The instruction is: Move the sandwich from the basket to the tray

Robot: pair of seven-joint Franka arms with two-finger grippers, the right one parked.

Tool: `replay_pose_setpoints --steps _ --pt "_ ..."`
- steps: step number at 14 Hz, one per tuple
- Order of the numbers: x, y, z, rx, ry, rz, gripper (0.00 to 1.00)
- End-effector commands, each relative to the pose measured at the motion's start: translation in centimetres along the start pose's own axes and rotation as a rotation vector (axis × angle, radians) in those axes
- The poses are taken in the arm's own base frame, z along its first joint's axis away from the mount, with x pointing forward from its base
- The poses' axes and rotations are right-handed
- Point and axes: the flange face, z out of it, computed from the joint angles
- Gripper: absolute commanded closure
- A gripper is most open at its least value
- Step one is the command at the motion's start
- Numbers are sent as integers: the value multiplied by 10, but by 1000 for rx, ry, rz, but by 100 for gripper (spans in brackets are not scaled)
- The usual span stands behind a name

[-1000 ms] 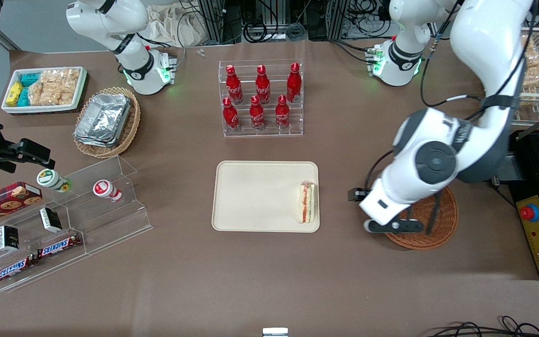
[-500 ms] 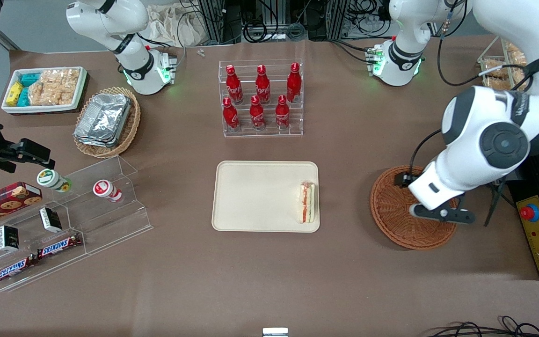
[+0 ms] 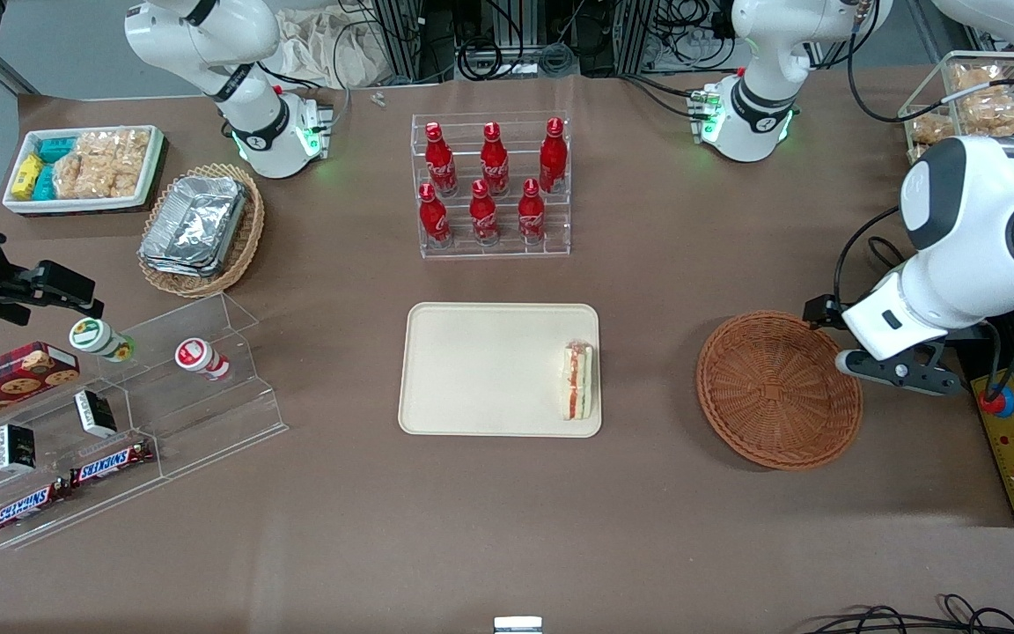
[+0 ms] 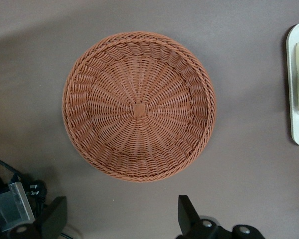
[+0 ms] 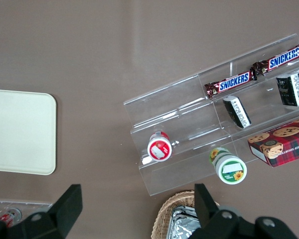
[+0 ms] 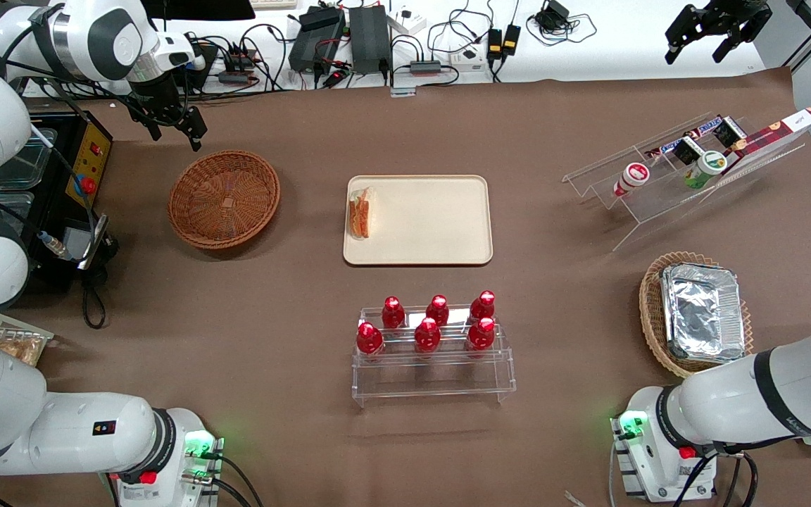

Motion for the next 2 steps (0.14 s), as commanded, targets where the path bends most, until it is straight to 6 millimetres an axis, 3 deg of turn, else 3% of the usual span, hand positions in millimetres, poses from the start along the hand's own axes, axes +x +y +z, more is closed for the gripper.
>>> replay_pose_setpoints --steps 1,2 --pt "9 6 -14 -1 29 19 0" --pt "16 9 -22 2 43 24 0"
